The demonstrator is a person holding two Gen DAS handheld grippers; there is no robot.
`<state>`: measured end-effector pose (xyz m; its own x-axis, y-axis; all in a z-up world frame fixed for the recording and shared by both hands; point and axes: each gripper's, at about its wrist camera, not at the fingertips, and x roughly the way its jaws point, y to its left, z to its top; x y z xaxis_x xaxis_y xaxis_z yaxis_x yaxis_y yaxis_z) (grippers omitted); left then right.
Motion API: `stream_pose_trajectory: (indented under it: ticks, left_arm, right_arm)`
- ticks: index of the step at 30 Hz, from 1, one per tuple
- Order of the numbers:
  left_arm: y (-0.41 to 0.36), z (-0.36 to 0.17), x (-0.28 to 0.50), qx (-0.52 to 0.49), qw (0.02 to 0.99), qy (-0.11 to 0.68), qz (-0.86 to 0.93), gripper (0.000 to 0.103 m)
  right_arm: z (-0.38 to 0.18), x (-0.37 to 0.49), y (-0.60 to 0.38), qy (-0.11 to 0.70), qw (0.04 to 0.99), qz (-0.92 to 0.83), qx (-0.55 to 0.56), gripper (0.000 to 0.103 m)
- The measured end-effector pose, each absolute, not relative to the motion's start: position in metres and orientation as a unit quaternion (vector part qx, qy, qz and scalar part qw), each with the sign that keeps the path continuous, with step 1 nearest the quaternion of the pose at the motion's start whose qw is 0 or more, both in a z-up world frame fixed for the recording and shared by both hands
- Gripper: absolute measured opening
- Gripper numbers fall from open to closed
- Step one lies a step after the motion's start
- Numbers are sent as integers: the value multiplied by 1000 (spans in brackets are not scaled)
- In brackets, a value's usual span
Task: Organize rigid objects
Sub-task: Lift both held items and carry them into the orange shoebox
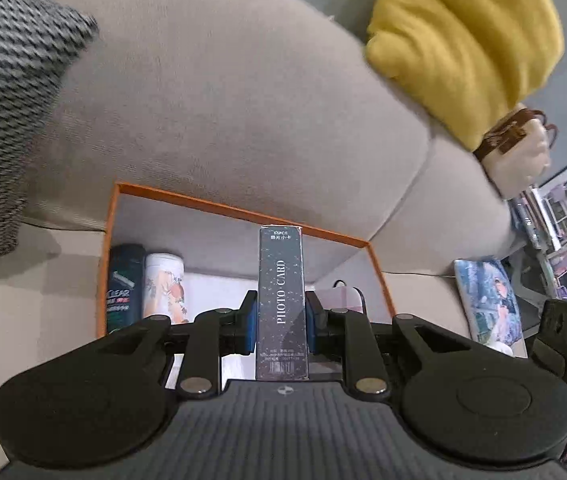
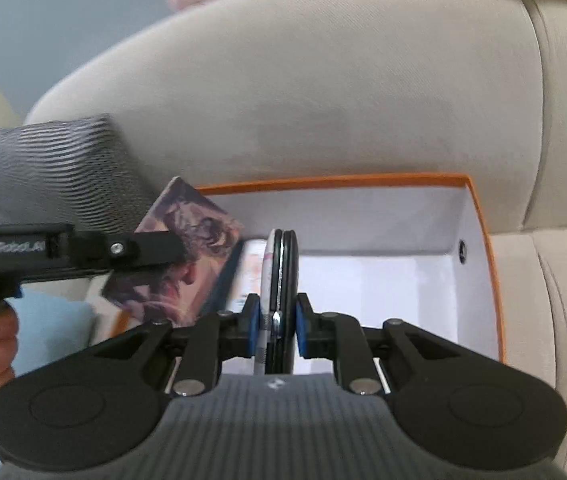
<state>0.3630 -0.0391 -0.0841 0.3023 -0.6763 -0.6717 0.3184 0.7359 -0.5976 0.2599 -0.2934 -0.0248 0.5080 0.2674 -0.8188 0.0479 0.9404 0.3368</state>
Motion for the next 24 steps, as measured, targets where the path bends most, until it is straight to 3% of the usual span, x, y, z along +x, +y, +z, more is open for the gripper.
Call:
stream_pose_trajectory:
  ticks: [15, 24]
  left_arm:
    - [-90, -176, 422, -189, 719, 624, -239, 25]
    - [-91, -199, 422, -209, 700, 647, -218, 28]
  right_arm:
    - [-89, 313, -325, 545, 818, 41, 179, 19]
    - [-108, 324, -322, 556, 806, 37, 198, 19]
